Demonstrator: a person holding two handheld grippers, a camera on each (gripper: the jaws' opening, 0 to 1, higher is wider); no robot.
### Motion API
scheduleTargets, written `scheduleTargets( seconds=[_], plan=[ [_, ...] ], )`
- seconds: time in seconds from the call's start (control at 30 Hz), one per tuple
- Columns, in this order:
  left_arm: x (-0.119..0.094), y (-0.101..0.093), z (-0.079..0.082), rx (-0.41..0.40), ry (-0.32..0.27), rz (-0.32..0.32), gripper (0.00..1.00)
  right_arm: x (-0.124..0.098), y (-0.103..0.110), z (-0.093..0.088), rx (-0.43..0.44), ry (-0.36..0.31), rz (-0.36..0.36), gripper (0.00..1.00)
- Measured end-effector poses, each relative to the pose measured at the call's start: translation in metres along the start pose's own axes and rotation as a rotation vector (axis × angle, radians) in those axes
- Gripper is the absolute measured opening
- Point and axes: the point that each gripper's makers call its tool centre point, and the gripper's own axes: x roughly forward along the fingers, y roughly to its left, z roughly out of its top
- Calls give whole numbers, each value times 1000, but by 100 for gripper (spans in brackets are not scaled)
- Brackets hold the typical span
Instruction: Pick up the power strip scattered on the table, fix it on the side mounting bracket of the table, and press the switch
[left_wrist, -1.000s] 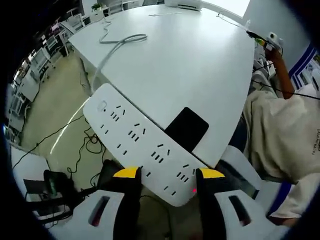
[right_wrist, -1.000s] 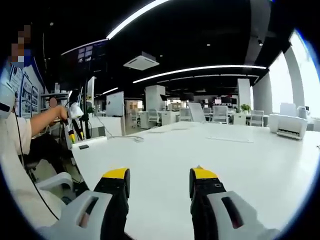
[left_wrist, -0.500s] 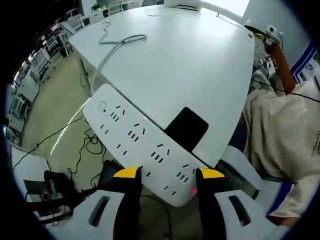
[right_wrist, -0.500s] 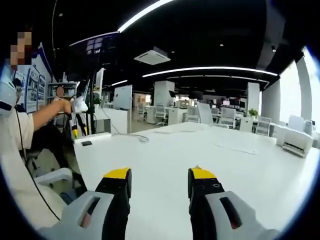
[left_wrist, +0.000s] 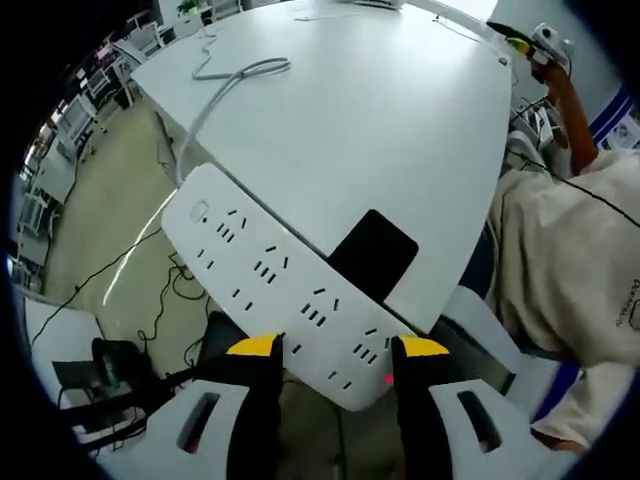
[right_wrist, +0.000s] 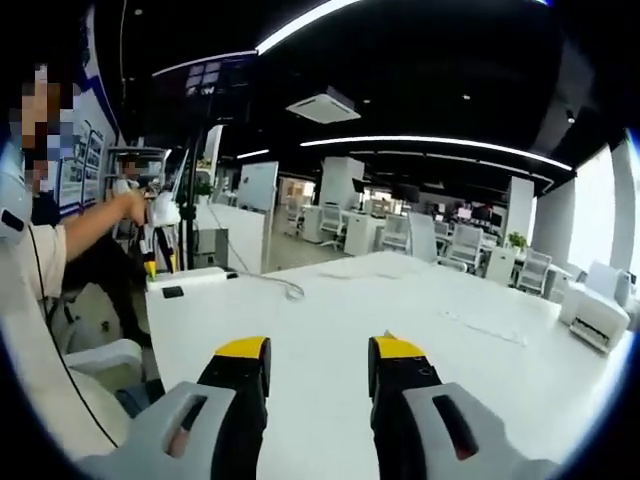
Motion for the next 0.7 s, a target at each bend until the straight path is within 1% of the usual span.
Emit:
scheduleTargets(
  seconds=[0.17,0.3,0.43,0.53,0.7],
  plan=[
    [0,1,0,4,20,-1,48,9,5,25,-22,-2,14,32],
    [1,0,1,7,41,0,48,19,8,41,-36,4,19,32],
    [0,0,1,10,57,-2,48,32,12,52,-64,25,15,31],
    [0,1,1,13,67,-3,48,38,15,59,-67,27,19,30],
    [1,-3,1,16,82,-1,48,52,24,71,-89,48,42,28]
  ],
)
